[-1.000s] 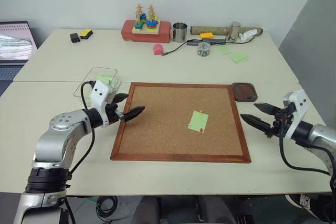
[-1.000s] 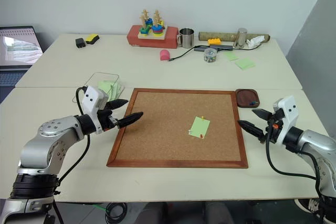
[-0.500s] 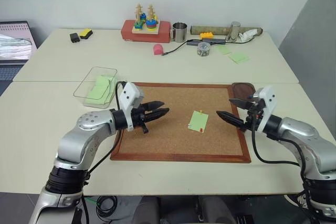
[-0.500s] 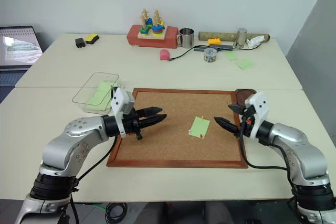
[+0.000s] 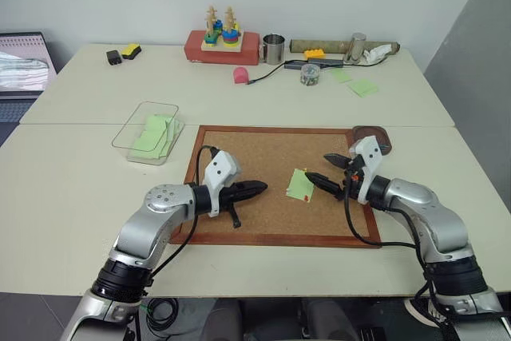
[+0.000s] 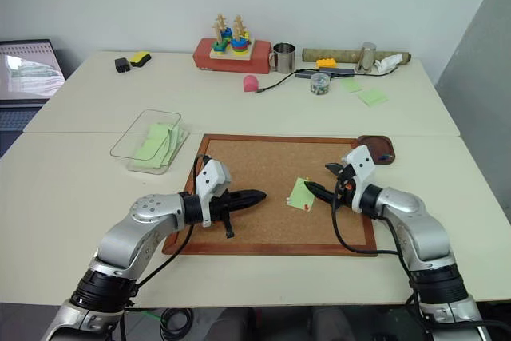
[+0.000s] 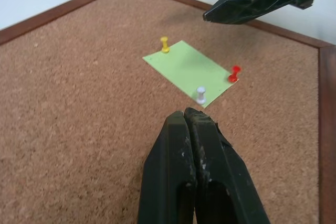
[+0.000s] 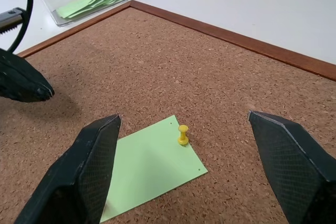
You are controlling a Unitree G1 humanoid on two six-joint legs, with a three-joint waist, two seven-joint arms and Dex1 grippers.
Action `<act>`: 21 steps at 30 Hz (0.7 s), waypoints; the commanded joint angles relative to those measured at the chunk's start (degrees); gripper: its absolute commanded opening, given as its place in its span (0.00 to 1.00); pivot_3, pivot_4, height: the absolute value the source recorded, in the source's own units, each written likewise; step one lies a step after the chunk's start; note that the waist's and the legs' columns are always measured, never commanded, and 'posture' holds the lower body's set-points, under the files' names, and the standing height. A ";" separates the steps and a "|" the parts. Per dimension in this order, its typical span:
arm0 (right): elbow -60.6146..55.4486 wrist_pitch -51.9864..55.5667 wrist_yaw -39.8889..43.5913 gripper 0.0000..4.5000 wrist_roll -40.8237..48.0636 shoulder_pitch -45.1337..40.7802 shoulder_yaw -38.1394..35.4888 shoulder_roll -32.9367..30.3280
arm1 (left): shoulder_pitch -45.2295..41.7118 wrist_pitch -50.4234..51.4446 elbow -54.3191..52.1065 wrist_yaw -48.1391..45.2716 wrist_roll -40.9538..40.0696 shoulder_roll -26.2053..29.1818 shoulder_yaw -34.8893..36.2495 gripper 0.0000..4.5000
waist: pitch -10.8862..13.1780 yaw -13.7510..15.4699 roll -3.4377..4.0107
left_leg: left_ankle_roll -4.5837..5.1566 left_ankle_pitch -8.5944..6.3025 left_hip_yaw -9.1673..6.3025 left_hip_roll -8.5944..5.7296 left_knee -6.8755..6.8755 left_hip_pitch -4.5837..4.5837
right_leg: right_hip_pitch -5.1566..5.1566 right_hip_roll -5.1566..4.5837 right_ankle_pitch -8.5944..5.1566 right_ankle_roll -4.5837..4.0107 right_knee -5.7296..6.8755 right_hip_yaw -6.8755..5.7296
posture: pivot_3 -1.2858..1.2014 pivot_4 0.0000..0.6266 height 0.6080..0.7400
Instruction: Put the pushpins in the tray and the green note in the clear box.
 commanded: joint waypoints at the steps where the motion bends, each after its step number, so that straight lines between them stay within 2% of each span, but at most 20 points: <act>1: 0.64 -1.83 -0.85 0.90 -1.99 -1.66 0.67 1.23 | 0.48 -2.67 2.74 -0.08 5.31 0.64 -3.77 0.01 | 0.00 0.01 -0.01 | 0.00 0.00 0.00 0.00 0.00 0.00 | 0.00 0.00 0.00 0.00 0.00 0.00 | 0.52 0.24 1.00; 4: 2.47 -2.52 -1.35 0.90 -3.59 -2.45 1.33 2.32 | 1.05 -6.04 5.47 -0.82 9.12 1.24 -6.45 0.01 | -0.04 0.01 0.02 | 0.00 0.00 0.01 0.00 0.00 0.06 | 0.04 0.00 0.01 -0.02 0.01 0.01 | 0.52 0.24 1.00; 8: 5.87 -3.31 -2.28 0.90 -5.42 -4.01 2.04 3.97 | 0.58 -5.54 5.32 -0.15 8.15 -0.80 -5.76 0.01 | -0.13 0.02 0.07 | 0.00 0.00 0.02 0.00 0.01 0.14 | 0.11 0.00 0.00 0.01 0.02 0.02 | 0.52 0.24 1.00; 14: 10.13 -5.15 -2.02 0.90 -7.82 -5.15 3.21 5.62 | 0.60 -4.71 4.73 -0.17 8.23 -0.59 -4.98 0.01 | -0.16 0.26 0.08 | 0.00 0.00 0.01 -0.04 0.04 0.11 | 0.12 -0.03 -0.05 0.09 0.02 0.01 | 0.52 0.24 1.00; 21: 13.68 -7.63 -1.72 0.62 -9.74 -6.22 3.57 6.48 | 0.65 -4.18 3.33 -0.16 7.85 -0.49 -4.41 0.00 | -0.19 0.16 0.08 | 0.01 0.00 0.01 -0.02 0.03 0.14 | 0.13 -0.02 -0.05 0.10 0.04 0.01 | 0.52 0.24 1.00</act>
